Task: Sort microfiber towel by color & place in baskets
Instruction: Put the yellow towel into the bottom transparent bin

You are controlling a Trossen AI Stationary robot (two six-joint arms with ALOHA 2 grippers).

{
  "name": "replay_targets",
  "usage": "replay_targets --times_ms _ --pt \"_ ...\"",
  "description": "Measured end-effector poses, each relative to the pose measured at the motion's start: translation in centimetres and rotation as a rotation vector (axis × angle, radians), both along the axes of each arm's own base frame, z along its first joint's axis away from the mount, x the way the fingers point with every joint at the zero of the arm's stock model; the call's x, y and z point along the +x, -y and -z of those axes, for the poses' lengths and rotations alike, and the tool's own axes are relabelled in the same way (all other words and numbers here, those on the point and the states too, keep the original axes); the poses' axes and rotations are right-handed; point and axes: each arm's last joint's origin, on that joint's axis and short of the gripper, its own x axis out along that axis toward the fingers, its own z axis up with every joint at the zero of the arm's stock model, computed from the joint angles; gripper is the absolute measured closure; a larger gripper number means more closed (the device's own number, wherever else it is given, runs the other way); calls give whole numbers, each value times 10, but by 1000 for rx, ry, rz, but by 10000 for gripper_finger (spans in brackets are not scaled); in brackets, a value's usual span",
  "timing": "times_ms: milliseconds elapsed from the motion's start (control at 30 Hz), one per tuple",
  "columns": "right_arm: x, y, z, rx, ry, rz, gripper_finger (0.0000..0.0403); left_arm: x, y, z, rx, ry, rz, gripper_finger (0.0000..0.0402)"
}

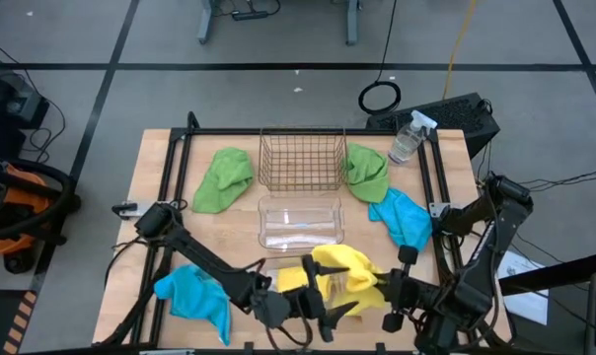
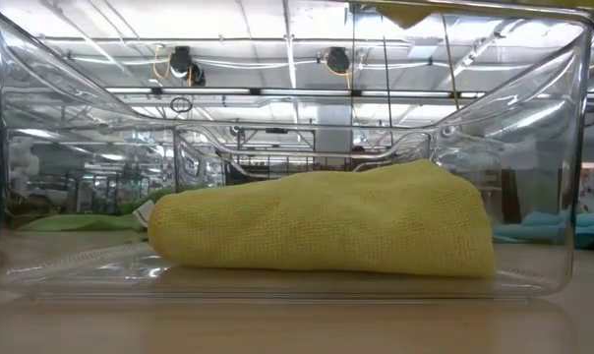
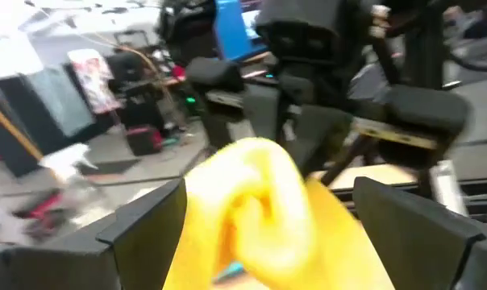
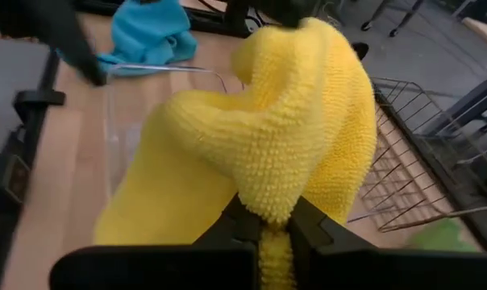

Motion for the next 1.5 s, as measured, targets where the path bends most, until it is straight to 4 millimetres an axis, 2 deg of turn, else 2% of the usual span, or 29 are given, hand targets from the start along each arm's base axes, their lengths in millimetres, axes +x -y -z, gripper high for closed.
replay_targets --times_ms 200,300,433,567,667,767,900,1000,1033,1267,1500 --pt "8 7 0 -75 -40 -16 392 0 2 -11 71 4 -8 30" --pt "11 9 0 -104 -55 -23 392 5 -7 -10 84 -6 -40 12" --pt "14 12 1 -107 -95 -38 392 14 -25 -1 68 -79 -100 3" --pt "17 14 1 -119 -108 -43 391 19 -35 9 21 -147 -73 16" --pt "18 12 1 -127 -112 -65 391 23 -41 13 -38 -168 -25 50" --pt "19 11 0 -131 -107 -78 390 23 -39 11 -59 -155 12 116" --pt "19 8 -1 -140 -107 -108 373 9 -21 5 -22 -155 35 258" --pt "19 6 -1 -152 -119 -139 340 0 -13 -6 -29 -136 60 370" --pt "19 6 -1 -157 -119 -146 326 -2 -11 -7 -35 -133 65 382" --pt "18 4 -1 -157 -122 -162 229 -12 0 -12 -101 -127 91 394" --pt "0 -10 -1 -125 -101 -204 168 -22 15 -14 -112 -114 143 397"
